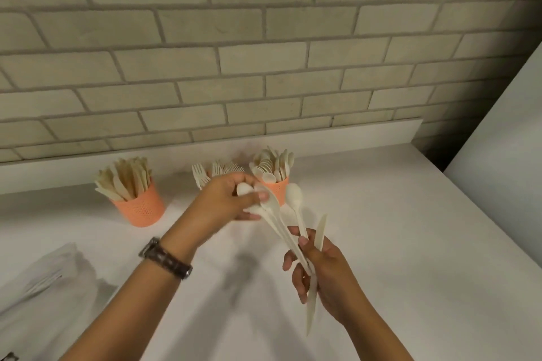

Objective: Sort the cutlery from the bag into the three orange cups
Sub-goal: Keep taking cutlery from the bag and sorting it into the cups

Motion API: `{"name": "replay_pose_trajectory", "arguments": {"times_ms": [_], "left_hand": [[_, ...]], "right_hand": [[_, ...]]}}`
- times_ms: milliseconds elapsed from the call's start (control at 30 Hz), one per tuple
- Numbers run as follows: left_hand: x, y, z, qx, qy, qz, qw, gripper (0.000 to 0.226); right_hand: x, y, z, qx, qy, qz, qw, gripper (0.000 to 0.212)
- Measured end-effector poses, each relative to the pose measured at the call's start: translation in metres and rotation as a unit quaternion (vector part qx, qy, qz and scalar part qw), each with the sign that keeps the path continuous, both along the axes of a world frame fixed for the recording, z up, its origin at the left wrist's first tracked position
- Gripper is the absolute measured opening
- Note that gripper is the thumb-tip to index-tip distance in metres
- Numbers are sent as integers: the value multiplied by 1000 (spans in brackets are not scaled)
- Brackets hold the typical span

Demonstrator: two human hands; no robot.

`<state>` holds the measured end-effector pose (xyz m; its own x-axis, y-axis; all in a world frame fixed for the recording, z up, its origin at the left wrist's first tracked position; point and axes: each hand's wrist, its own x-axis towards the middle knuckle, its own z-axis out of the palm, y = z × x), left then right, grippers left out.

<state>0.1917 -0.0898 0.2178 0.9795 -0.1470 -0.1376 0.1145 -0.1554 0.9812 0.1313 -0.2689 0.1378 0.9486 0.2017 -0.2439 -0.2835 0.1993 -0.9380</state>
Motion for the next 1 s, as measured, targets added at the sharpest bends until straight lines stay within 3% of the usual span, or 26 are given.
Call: {"name": "replay_pose_trajectory", "arguments": {"times_ms": [100,167,333,567,700,833,933,1000], "left_hand": [[38,13,14,23,-48,54,997,15],[69,20,23,95,-121,79,985,13],[125,1,25,274,-250,136,919,27],[158,-35,-32,425,-262,33,866,31],[161,-46,-53,439,-229,-12,869,34],[152,-40,-80,591,-217,-78,773,51],[138,-28,-79,538,-310,-8,784,61],[115,-28,-67,437,-344,52,829,58]], "right_hand": [[6,-12,-6,-27,-8,-57,998,23],[8,-23,-10,-38,-11,-91,995,22],[9,-45,-12,-46,-23,-133,990,22],[13,-44,-12,-58,-26,-129,990,21],[14,-37,-15,-101,-41,-116,987,23],[17,-32,-11,-99,-46,-115,987,24],[18,-32,-7,-77,-34,-124,989,23],[18,-32,-6,-79,-35,-128,988,22]]}}
